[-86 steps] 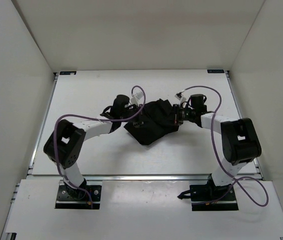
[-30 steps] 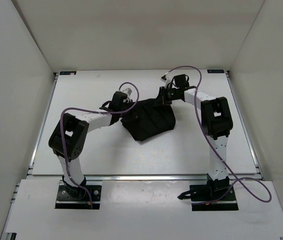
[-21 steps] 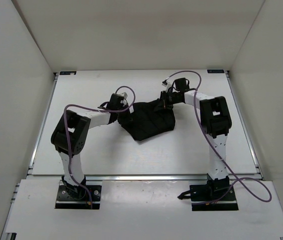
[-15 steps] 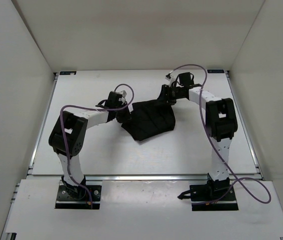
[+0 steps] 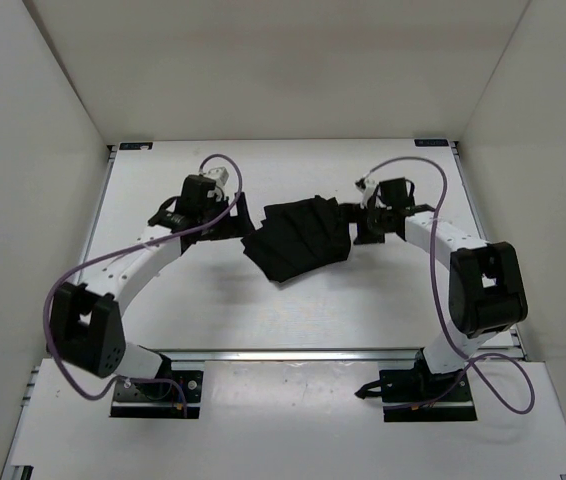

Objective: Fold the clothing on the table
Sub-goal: Fold the skirt

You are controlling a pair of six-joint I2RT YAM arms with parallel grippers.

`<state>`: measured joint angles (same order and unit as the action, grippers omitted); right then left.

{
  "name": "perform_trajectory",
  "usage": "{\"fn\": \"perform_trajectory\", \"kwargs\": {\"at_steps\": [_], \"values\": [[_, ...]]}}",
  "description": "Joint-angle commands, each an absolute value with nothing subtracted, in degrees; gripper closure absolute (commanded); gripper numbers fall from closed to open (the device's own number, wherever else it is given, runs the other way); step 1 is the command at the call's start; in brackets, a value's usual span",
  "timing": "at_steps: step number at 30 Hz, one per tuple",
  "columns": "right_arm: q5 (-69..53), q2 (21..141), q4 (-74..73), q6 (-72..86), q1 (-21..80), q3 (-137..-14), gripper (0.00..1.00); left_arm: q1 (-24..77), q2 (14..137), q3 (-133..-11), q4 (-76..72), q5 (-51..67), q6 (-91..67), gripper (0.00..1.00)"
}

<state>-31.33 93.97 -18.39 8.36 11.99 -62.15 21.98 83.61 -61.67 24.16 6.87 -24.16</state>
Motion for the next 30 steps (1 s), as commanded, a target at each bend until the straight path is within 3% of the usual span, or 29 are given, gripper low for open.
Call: {"fn": "perform_trajectory", "kwargs": {"at_steps": [1, 13, 24, 30], "values": [[-28.1, 92.0, -15.5, 9.0, 12.7, -55.6, 0.10, 21.6, 76.6, -56.4, 27.8, 3.7, -23.6, 0.01], [-28.9, 95.2, -14.1, 11.2, 13.2, -56.3, 0.12, 20.3, 66.7, -46.6, 26.1, 6.7, -25.7, 0.01], [-28.9, 88.0, -15.6, 12.9, 12.4, -56.0, 0.11, 19.7, 67.0, -45.8, 27.0, 7.5, -25.8, 0.01], [-22.6, 88.1, -18.7, 13.3, 9.8, -59.3, 0.12, 21.7, 71.7, -49.5, 31.9, 2.5, -24.4, 0.01]]}}
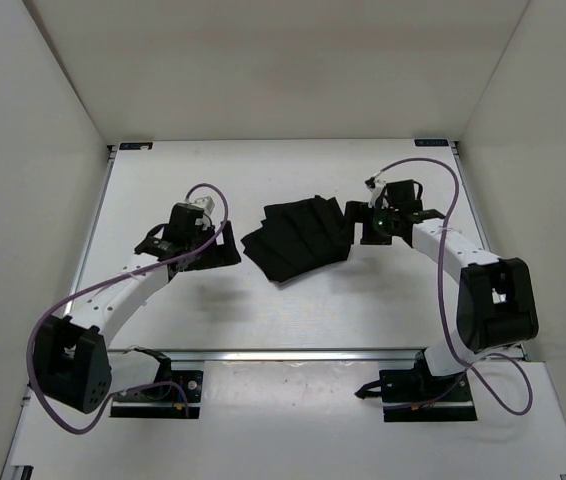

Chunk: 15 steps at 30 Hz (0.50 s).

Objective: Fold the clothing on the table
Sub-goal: Fold the skirt

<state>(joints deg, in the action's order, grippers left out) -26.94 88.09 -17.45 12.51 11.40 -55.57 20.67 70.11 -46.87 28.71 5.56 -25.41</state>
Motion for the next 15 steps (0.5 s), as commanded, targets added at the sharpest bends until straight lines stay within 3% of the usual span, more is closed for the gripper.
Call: {"fn": "perform_trajectory", "kwargs": {"at_steps": [1, 5, 15], "values": [[-20.6, 88.0, -19.9, 13.4, 8.8, -60.9, 0.11, 21.7, 72.5, -49.8, 32.5, 2.3, -24.2, 0.01], [-15.7, 91.5, -28.2, 13.9, 7.6, -67.5, 0.01, 21.3, 75.5, -52.6, 34.9, 0.5, -23.3, 0.01], [-4.0, 91.7, -31.7, 12.1, 10.5, -69.2, 0.01, 19.5, 76.7, -54.9, 34.1, 0.1, -20.7, 0.01]]}}
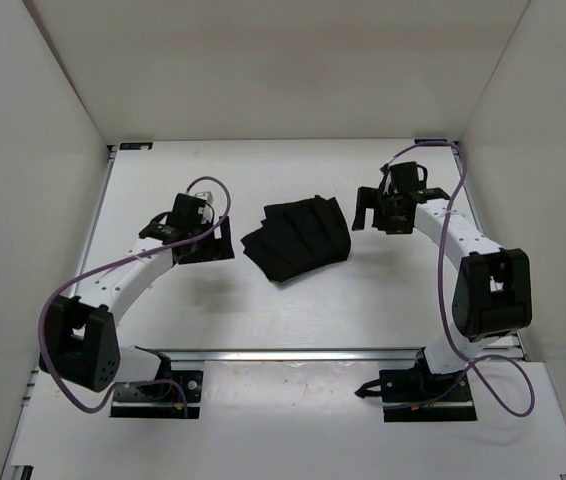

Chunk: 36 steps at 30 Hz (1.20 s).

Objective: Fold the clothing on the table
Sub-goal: Fold the skirt

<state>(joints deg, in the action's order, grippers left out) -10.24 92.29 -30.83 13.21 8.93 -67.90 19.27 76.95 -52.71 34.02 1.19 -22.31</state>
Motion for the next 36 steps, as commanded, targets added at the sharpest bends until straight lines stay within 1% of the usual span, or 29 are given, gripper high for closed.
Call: {"fn": "perform_trajectory", "kwargs": {"at_steps": [1, 3, 8, 13, 36], "values": [[-3.3, 91.8, -32.0, 12.1, 11.3, -69.5, 0.00, 19.3, 77.5, -55.0, 34.0, 0.1, -20.7, 0.01], [-1.7, 92.1, -32.3, 11.6, 12.1, -70.2, 0.01, 19.9, 78.3, -55.6, 34.0, 0.5, -20.6, 0.02], [-4.3, 93.1, -31.6, 12.5, 11.6, -70.7, 0.01, 19.5, 78.1, -55.2, 33.5, 0.4, -20.7, 0.01], [-2.4, 93.0, -30.8, 11.9, 12.3, -71.5, 0.01, 18.4, 76.6, -54.0, 32.3, 1.6, -20.3, 0.01], [-3.2, 94.0, -30.5, 12.5, 12.7, -71.7, 0.01, 18.3, 77.3, -53.3, 31.3, 2.2, -20.2, 0.01]]}}
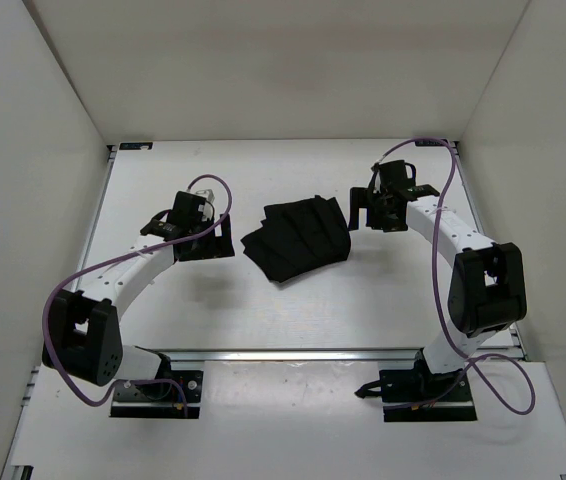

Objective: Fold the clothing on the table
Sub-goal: Fold the skirt

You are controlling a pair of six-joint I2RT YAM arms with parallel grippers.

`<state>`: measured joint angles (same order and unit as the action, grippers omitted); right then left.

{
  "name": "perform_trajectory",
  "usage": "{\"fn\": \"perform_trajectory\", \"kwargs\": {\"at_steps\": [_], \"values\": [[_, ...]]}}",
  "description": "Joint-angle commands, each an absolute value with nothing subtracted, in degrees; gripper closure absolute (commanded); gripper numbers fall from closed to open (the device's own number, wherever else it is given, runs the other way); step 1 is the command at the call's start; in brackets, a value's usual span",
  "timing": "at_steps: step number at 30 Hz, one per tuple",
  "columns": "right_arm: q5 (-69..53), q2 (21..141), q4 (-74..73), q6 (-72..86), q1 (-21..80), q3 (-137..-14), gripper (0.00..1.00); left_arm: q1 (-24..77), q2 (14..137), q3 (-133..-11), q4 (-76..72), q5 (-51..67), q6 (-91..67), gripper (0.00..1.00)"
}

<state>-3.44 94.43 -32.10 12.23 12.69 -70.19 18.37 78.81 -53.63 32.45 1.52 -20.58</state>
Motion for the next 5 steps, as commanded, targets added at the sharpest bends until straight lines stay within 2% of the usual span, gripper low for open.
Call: {"fn": "perform_trajectory", "kwargs": {"at_steps": [1, 5], "values": [[-3.2, 94.0, -30.2, 12.2, 12.3, -71.3, 0.01, 18.3, 77.4, -53.3, 31.6, 2.1, -20.2, 0.01], [-3.3, 93.7, -29.7, 12.6, 11.7, -71.0, 0.01, 18.4, 77.6, -53.4, 31.6, 2.6, -20.3, 0.02]]}}
